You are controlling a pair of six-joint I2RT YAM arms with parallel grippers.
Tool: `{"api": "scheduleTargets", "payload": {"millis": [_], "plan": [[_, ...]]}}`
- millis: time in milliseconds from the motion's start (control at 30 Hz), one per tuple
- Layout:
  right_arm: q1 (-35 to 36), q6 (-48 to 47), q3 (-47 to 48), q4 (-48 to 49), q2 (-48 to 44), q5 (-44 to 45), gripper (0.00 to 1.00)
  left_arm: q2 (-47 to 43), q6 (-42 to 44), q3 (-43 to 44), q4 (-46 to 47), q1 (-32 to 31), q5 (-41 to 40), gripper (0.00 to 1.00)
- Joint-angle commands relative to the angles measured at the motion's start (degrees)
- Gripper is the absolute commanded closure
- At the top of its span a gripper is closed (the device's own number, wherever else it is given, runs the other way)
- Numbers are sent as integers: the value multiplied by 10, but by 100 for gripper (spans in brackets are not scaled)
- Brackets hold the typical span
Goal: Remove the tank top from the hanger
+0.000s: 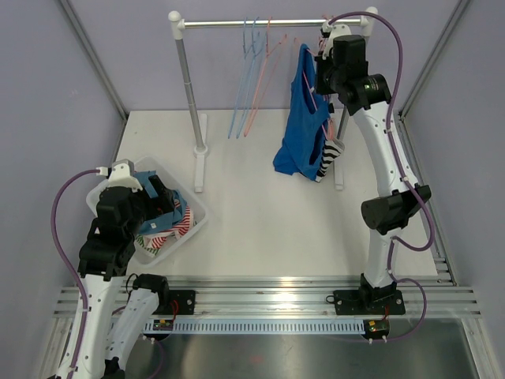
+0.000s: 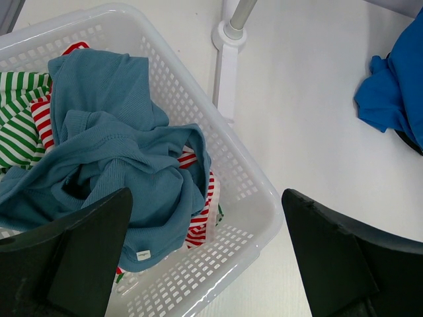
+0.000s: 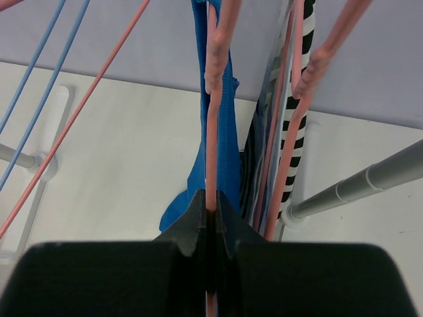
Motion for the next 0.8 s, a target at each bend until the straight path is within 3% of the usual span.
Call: {"api": "scheduleTargets", "payload": {"millis": [0,467,767], "plan": [[4,22,35,32,-46,-26,100,2,11,-4,29,-2,14,1],[33,24,4,-7,-112,-68,100,-4,12,10,25,-2,13,1],[105,42,-203,7,-284,10,100,58,-6,113,13,-26,33,1]]}}
